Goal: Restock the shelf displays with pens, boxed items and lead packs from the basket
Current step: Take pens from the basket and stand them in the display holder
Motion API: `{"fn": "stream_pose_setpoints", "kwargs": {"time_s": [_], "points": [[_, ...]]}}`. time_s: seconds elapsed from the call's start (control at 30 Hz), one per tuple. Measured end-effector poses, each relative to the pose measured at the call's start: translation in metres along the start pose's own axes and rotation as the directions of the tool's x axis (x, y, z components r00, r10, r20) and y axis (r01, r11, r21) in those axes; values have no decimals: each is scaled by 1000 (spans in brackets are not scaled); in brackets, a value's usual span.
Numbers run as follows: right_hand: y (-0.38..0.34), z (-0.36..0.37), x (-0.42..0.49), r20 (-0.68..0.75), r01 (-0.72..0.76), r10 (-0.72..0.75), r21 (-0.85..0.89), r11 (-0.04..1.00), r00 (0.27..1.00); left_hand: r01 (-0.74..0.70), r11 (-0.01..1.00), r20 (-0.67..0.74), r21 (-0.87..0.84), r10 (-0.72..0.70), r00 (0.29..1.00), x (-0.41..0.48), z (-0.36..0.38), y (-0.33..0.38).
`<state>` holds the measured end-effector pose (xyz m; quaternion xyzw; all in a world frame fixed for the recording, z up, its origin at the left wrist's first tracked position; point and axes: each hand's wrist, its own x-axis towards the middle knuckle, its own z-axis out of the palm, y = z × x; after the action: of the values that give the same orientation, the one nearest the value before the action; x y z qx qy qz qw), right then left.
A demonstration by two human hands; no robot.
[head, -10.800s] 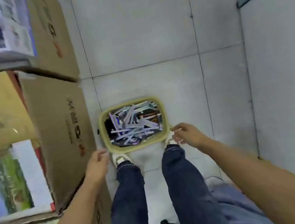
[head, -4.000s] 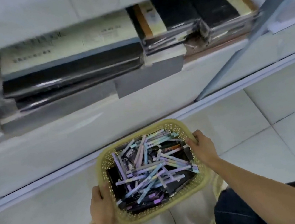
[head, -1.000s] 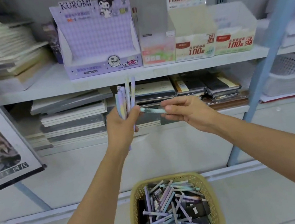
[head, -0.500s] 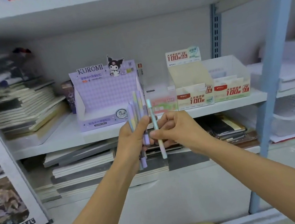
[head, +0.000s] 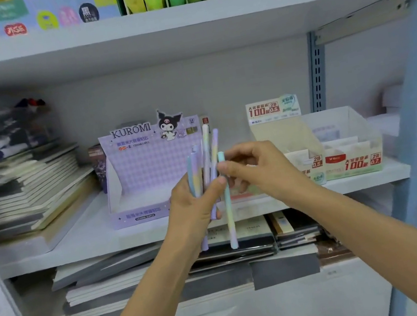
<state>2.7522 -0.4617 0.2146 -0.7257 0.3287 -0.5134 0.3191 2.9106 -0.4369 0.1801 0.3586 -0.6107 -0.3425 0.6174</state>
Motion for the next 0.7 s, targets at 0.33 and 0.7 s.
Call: {"fn": "stream_pose_setpoints", "kwargs": {"time_s": [0.33,0.7], "points": [[-13,-43,44,-142,-31,-4,-245,969,990,55,962,-61,269,-40,997,25,-31,-18],[10,-26,27,30,-73,81,-207,976,996,95,949,-106,301,-66,992,19,-43,-28]]}}
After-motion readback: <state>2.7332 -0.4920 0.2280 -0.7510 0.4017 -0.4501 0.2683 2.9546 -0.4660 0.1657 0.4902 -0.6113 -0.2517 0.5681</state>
